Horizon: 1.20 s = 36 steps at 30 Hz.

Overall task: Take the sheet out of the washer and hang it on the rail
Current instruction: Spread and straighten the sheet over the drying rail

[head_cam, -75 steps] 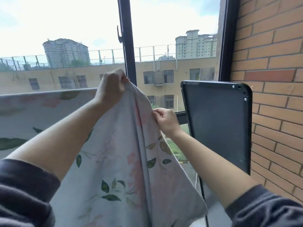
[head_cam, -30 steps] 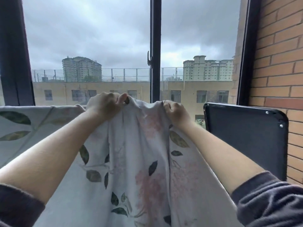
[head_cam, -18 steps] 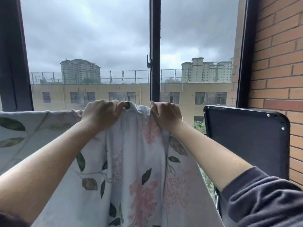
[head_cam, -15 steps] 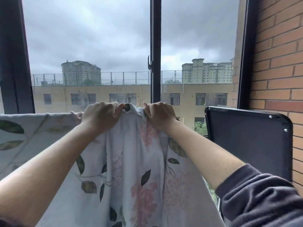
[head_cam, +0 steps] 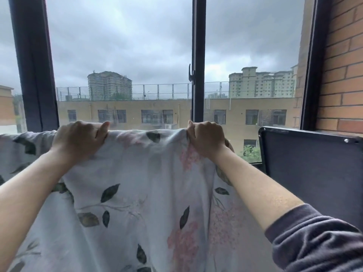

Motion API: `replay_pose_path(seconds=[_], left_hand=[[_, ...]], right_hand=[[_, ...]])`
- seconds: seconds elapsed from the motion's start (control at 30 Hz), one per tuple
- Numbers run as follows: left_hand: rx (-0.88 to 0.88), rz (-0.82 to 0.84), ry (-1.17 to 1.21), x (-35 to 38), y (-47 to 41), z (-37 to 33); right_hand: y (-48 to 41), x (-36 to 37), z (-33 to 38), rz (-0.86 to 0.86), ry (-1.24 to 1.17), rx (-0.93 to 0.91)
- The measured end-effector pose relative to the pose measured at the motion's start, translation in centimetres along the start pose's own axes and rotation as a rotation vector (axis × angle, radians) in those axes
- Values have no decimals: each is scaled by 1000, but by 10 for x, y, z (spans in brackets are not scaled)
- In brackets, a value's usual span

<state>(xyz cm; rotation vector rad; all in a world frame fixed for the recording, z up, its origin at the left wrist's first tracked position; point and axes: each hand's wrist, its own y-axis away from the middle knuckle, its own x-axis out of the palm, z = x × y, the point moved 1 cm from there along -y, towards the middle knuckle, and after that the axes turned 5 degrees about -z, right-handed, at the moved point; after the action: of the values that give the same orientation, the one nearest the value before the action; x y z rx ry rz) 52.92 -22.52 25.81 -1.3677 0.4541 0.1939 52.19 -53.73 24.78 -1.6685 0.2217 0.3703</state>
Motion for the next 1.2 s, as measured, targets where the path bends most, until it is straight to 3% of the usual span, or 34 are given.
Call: replay_pose_path(seconds=[0.27, 0.4, 0.57, 0.87, 1.0, 1.07, 1.2], left_hand=[[-220, 3, -73, 5, 13, 58], [-291, 63, -106, 7, 10, 55], [-348, 167, -89, 1, 5, 31], [-435, 315, -136, -24, -1, 0], [-383, 191, -40, -25, 2, -29], [-243, 72, 101, -25, 0, -59], [40, 165, 415, -19, -11, -124]], right_hand=[[3, 11, -10, -63, -142, -124], [-3, 11, -24, 125, -355, -128], [6, 1, -63, 346, -597, 103], [61, -17, -115, 403, -1068, 656], [57, -17, -112, 361, -1146, 769], [54, -16, -109, 344, -1109, 756], [44, -9, -104, 282, -1010, 727]])
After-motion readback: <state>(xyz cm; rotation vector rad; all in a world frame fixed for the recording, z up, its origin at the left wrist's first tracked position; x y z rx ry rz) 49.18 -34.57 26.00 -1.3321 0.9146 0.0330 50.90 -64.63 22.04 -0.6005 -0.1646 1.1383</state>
